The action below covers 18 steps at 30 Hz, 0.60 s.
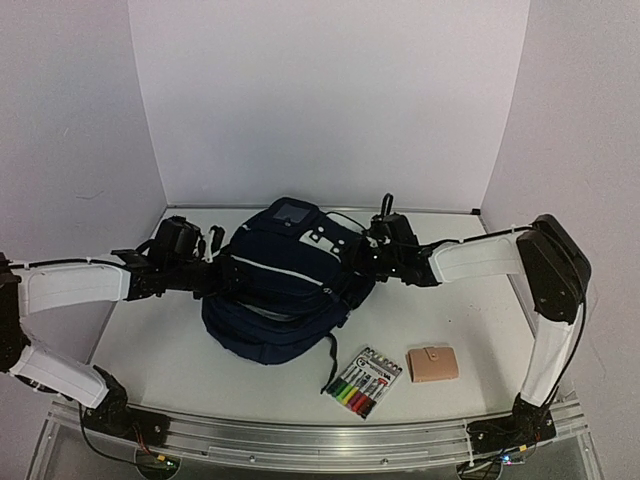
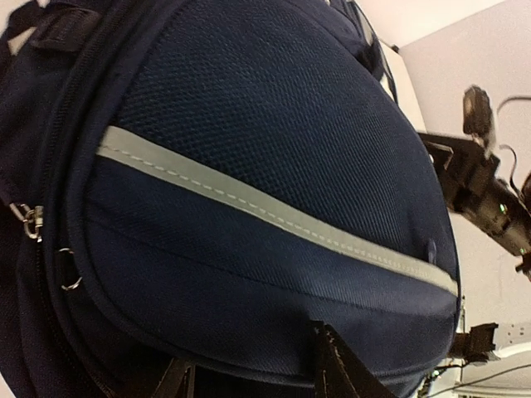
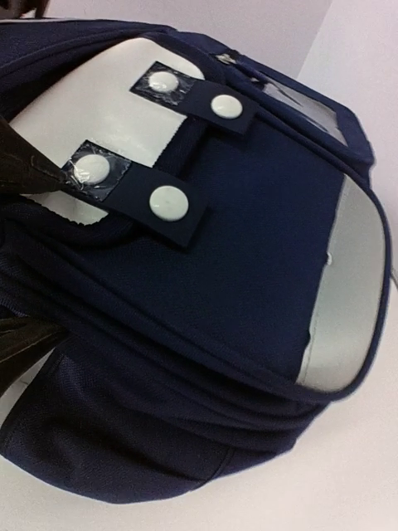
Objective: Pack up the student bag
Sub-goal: Adjust the student bag at the center of the board.
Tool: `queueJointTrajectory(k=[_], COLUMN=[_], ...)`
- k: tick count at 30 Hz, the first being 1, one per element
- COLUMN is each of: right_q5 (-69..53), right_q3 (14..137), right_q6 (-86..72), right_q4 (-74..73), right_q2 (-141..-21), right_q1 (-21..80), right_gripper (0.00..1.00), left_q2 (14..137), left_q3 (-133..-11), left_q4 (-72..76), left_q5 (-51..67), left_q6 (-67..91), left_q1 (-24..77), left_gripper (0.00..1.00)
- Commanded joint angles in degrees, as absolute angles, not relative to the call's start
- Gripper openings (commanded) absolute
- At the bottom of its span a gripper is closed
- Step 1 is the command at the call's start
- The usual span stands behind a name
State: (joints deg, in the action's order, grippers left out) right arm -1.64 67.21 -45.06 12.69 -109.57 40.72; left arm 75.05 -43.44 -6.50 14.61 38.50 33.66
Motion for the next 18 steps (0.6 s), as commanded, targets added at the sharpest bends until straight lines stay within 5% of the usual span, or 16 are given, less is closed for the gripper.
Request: queueJointTrajectory(k=[1,7,14,18], right_q5=[0.0,3.8,8.7,1.1], right_q3=[73.8,75.2,67.6,63.4], right_q6=[-36.7,-26.0,-19.4,-19.5], right_q4=[15.6,14.0,7.2,4.9], right_q2=[-111.9,-108.6,-94.8,-87.3], right_q1=[38.3,35.9,35.9,36.0], right_gripper=[0.49,0.49,0.71,0.78], left_q2=[78.7,84.1,76.5,71.1], left_q3=[-43.8,-53.4,-54.1,-50.4], left_q4=[2.7,1.7,-6.2,-11.3], left_q5=[19.4,14.9,9.2,13.1], left_q6=[43.8,40.7,37.5,35.3], left_q1=[43.5,52.8,52.8,46.6], left_gripper=[0.48,0.53,0.77,0.8])
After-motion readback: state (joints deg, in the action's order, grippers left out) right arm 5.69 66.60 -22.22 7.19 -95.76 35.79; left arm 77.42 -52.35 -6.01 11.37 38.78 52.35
